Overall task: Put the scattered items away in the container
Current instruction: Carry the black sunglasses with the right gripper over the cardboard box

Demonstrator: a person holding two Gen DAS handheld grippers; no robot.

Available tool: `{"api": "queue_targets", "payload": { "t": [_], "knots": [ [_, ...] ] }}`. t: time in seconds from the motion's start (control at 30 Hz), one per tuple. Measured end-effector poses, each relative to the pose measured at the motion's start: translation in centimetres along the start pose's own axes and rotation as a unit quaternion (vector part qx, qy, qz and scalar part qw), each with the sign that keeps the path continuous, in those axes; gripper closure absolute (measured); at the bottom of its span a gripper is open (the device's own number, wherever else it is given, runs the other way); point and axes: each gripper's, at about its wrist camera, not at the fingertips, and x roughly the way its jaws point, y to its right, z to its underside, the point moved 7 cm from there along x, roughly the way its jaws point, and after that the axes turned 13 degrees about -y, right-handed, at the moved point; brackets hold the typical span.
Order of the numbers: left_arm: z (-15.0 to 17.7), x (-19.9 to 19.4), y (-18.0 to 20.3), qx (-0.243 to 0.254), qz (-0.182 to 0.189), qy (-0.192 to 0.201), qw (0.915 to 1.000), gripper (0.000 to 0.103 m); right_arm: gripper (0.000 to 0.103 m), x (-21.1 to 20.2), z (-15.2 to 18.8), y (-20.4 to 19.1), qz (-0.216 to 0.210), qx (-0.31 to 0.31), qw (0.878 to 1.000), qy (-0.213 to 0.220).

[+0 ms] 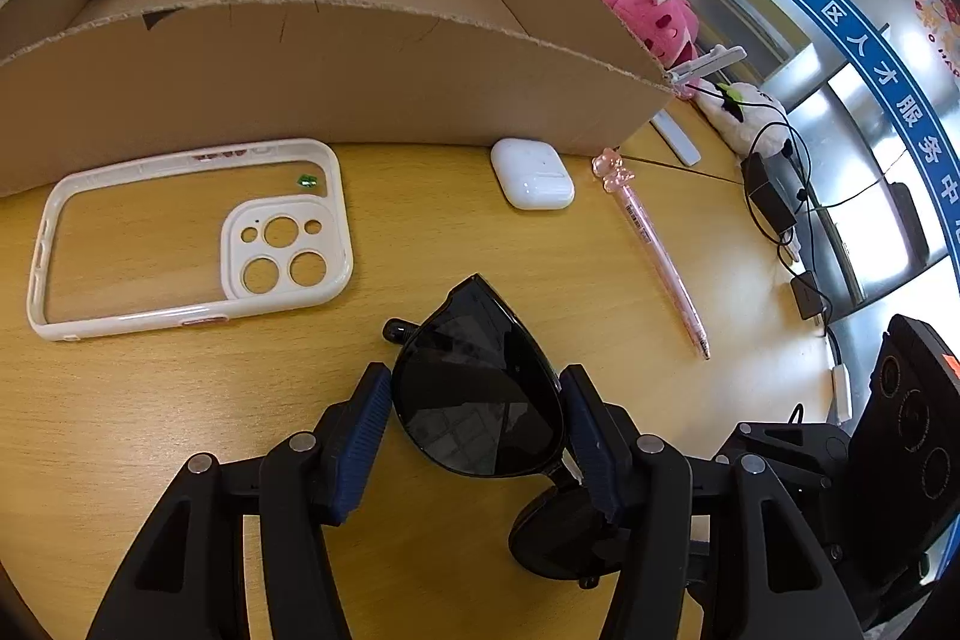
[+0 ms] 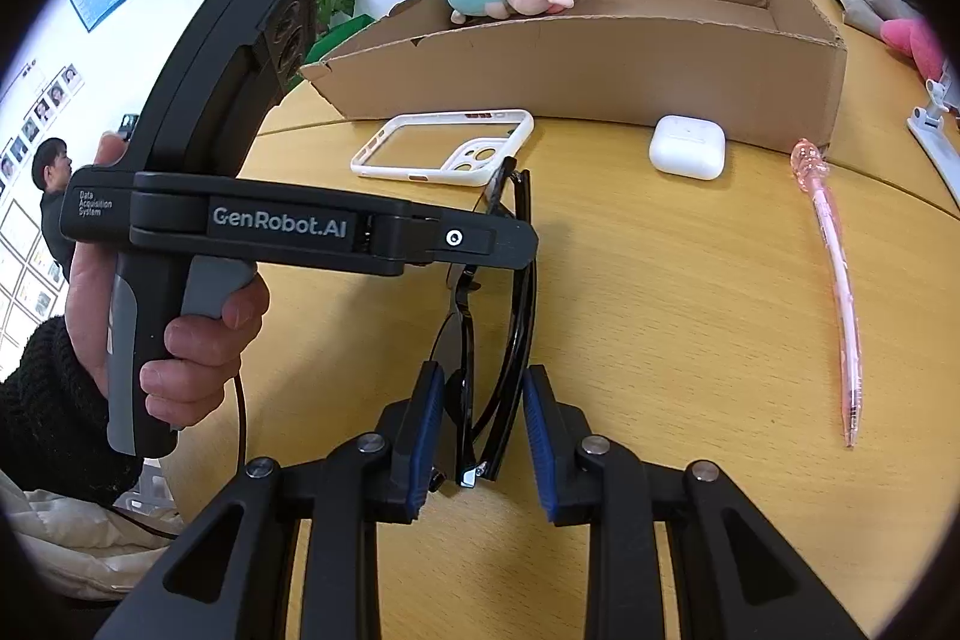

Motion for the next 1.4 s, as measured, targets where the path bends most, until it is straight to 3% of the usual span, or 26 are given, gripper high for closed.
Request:
{"api": "queue_targets", "payload": {
  "t": [0.33, 0.6, 0.87, 1.17, 1.4],
  "knots": [
    [-1.3, -3.9, 0.5, 0.024, -0.029, 0.041, 0.9984, 0.041, 0.077, -2.2, -1.3, -1.3, -0.004, -0.02, 0.999, 0.035],
    [-4.4, -9.2, 0.6, 0.049, -0.054, 0.088, 0.9934, 0.041, 0.077, -4.6, -5.9, -3.0, 0.001, -0.048, 0.996, 0.076],
    [-9.6, -14.8, 1.6, 0.096, -0.086, 0.143, 0.9812, 0.042, 0.077, -7.7, -11.8, -4.1, 0.028, -0.067, 0.988, 0.139],
    [-16.1, -19.7, 2.8, 0.133, -0.095, 0.182, 0.9695, 0.044, 0.078, -11.0, -18.1, -4.0, 0.066, -0.091, 0.975, 0.191],
    [-21.0, -21.7, 2.5, 0.132, -0.088, 0.199, 0.967, 0.045, 0.078, -12.5, -23.0, -2.5, 0.064, -0.089, 0.969, 0.219]
  ]
}}
